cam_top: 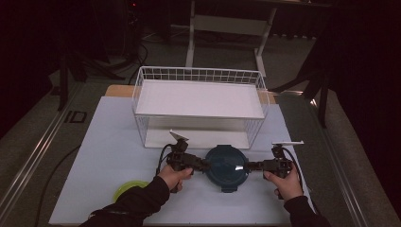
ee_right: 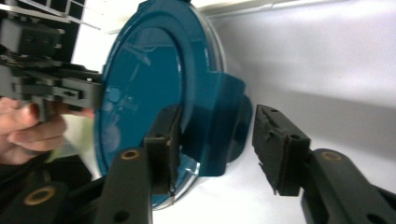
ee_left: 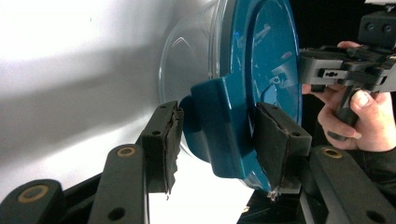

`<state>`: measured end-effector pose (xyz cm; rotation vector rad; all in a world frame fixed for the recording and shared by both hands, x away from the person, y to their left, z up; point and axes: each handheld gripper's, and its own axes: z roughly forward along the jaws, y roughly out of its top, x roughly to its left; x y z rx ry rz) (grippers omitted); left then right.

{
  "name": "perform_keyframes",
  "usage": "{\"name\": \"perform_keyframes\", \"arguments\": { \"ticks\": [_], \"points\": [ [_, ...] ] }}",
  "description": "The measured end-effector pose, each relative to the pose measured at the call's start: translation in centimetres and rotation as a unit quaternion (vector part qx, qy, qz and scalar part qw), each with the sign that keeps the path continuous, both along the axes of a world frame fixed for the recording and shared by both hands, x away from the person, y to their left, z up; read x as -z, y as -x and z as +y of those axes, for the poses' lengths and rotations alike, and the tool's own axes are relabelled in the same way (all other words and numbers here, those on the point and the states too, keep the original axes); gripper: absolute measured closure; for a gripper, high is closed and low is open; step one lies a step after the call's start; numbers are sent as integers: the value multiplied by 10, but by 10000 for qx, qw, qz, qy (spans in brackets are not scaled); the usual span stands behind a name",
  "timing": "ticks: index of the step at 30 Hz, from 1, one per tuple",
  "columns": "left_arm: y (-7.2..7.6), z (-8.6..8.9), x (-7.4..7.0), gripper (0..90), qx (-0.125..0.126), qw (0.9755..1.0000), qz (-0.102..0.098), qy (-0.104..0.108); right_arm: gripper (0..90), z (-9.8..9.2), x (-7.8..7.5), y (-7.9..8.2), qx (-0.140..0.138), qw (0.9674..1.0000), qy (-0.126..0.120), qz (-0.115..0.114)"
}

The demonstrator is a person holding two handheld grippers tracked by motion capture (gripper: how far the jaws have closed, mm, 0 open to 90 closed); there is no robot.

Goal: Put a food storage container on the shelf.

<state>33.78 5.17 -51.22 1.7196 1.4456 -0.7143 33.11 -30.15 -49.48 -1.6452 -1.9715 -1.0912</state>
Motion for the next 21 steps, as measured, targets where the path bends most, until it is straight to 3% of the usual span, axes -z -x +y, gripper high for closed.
{"name": "perform_keyframes", "arguments": {
  "ticks": [6, 21],
  "points": [
    [-1, 1, 3, 523, -103, 9994, 274, 172, 509, -1, 5, -4, 45, 9992, -205, 334],
    [-4, 2, 4, 541, -9, 9988, 442, 206, 525, -5, 11, -8, 66, 9959, -549, 716]
  ]
}}
